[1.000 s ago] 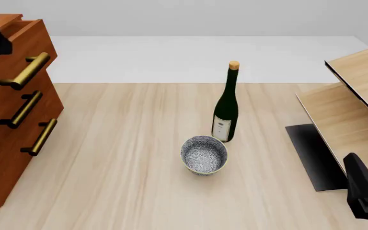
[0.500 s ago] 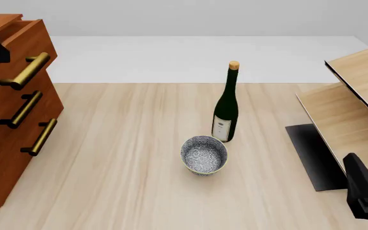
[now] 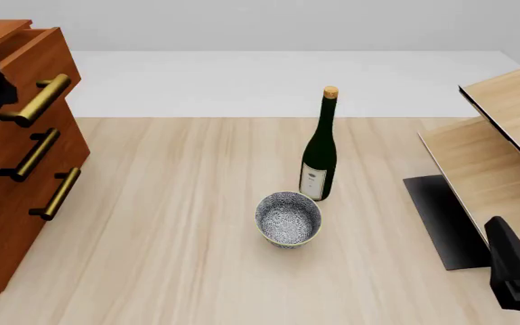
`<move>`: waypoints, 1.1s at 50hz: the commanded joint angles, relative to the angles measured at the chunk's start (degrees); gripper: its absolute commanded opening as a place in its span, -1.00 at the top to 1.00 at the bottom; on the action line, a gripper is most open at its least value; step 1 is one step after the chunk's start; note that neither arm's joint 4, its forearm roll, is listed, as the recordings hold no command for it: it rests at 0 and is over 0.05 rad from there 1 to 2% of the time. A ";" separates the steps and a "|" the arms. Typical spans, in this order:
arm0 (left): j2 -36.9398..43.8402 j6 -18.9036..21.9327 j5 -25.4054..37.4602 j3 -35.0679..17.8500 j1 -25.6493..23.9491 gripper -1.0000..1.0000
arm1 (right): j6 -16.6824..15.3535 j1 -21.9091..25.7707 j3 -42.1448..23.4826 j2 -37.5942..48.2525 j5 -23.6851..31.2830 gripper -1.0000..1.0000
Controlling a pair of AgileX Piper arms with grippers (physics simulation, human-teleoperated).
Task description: Close the bottom drawer of the cabinet and open the top drawer.
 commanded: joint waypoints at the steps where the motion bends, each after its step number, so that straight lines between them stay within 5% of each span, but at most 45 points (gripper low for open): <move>1: -0.16 -1.52 -0.75 1.75 -0.56 -1.00 | -0.05 -0.06 0.03 0.01 -0.03 -1.00; 37: 0.85 -5.46 -1.74 3.68 -7.21 -1.00 | 0.08 -0.39 -0.07 0.91 -0.89 -1.00; 55: 2.05 -7.30 -2.28 4.09 -14.66 -1.00 | 0.07 -0.55 0.00 0.66 -0.73 -1.00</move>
